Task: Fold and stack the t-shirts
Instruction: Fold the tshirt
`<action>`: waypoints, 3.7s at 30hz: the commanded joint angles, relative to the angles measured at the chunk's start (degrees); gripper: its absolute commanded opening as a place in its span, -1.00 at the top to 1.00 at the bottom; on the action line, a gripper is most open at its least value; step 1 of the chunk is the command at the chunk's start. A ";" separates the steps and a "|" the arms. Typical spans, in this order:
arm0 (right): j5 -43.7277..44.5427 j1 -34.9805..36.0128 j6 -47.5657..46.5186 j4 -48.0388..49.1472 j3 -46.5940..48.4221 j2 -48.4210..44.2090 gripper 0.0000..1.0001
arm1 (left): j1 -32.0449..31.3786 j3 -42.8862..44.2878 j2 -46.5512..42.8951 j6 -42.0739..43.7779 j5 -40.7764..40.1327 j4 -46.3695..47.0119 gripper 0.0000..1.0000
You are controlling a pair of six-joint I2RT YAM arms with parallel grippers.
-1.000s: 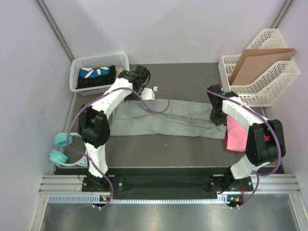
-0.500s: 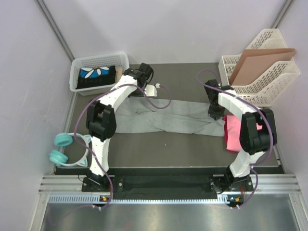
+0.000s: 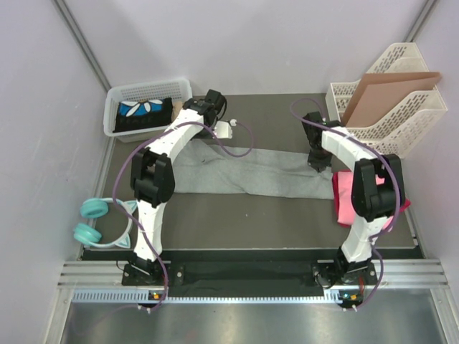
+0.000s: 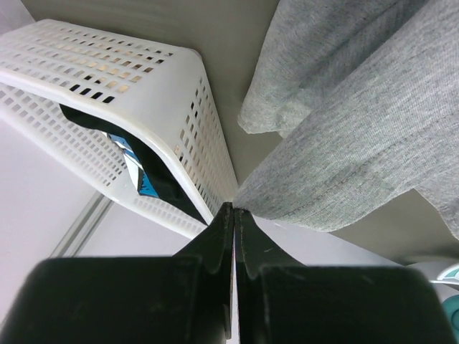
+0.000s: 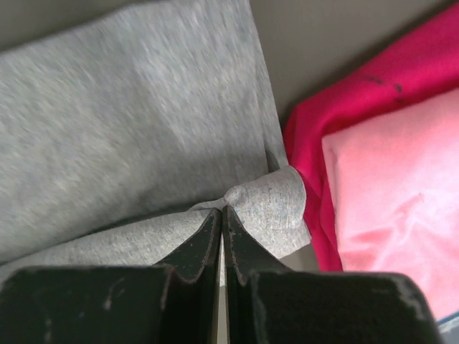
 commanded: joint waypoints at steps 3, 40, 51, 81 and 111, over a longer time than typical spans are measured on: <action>2.26 -0.71 -1.13 -0.46 8.47 5.63 1.00 | 1.11 -0.35 -0.89 0.33 -1.59 3.20 1.00; 0.68 10.89 6.16 5.17 -20.70 -11.68 -0.50 | 1.47 -26.86 -23.37 -4.59 2.26 6.10 -0.98; 0.50 10.19 5.02 2.71 -13.84 -11.15 -0.48 | 3.14 -53.17 -31.41 -6.61 6.84 15.41 -0.98; 3.14 6.94 3.61 -0.55 -5.05 -10.09 -0.45 | 7.53 -56.07 -28.58 -6.17 14.05 17.43 -0.05; -0.03 7.03 0.97 3.15 -16.28 -3.94 -0.43 | 23.52 -61.08 -29.11 9.55 6.58 25.97 1.00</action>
